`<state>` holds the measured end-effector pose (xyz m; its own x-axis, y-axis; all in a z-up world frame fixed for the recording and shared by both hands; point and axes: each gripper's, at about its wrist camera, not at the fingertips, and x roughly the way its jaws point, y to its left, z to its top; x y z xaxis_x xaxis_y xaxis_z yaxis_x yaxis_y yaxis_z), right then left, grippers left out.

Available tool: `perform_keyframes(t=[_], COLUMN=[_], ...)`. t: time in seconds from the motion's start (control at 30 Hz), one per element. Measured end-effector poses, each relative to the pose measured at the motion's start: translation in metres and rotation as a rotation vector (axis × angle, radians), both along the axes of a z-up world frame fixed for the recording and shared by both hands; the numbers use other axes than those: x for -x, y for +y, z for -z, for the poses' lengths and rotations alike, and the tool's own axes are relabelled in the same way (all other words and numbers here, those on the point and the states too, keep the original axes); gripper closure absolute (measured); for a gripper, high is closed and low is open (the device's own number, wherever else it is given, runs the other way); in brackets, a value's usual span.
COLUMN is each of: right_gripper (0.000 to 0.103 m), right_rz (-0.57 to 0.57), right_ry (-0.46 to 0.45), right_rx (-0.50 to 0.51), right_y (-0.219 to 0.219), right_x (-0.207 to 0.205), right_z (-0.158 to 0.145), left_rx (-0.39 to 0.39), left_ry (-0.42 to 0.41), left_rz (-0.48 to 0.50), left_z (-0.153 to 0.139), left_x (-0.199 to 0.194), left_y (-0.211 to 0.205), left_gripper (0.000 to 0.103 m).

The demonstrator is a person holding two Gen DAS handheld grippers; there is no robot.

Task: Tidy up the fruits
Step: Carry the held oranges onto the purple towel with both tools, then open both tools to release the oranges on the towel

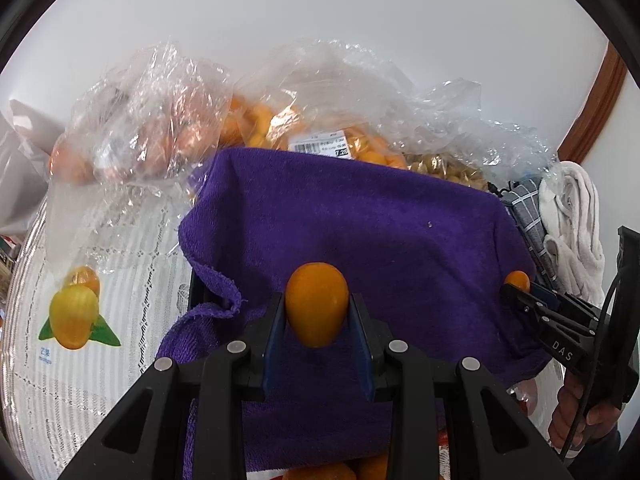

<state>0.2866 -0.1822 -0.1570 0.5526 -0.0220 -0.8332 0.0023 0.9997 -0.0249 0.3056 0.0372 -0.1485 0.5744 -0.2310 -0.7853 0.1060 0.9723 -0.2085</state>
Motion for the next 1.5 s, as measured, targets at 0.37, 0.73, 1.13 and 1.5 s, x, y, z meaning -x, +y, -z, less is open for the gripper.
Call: perform_keyframes(t=[0.37,0.73,1.13,1.5], right_gripper=[0.07,0.051,0.023,0.023], right_rz=[-0.012,-0.006,0.043,0.032], right_ry=[0.021,0.04,-0.05,-0.07], right_rx=[0.025,0.028,0.043,0.076], right_y=[0.006,0.007,0.004,0.015], right_x=[-0.002,0.008,0.064,0.125], right_z=[0.009,0.0,-0.053,-0.076], left_rx=[-0.003,-0.014,-0.055,-0.033], left_ry=[0.034,0.054,-0.076,-0.141], left_rz=[0.016,0.022,0.009,-0.003], left_z=[0.015,0.021,-0.044,-0.081], left_x=[-0.002,-0.002,0.046,0.132], left_y=[-0.007,-0.011,-0.016,-0.002], left_gripper=[0.073,0.073,0.042,0.043])
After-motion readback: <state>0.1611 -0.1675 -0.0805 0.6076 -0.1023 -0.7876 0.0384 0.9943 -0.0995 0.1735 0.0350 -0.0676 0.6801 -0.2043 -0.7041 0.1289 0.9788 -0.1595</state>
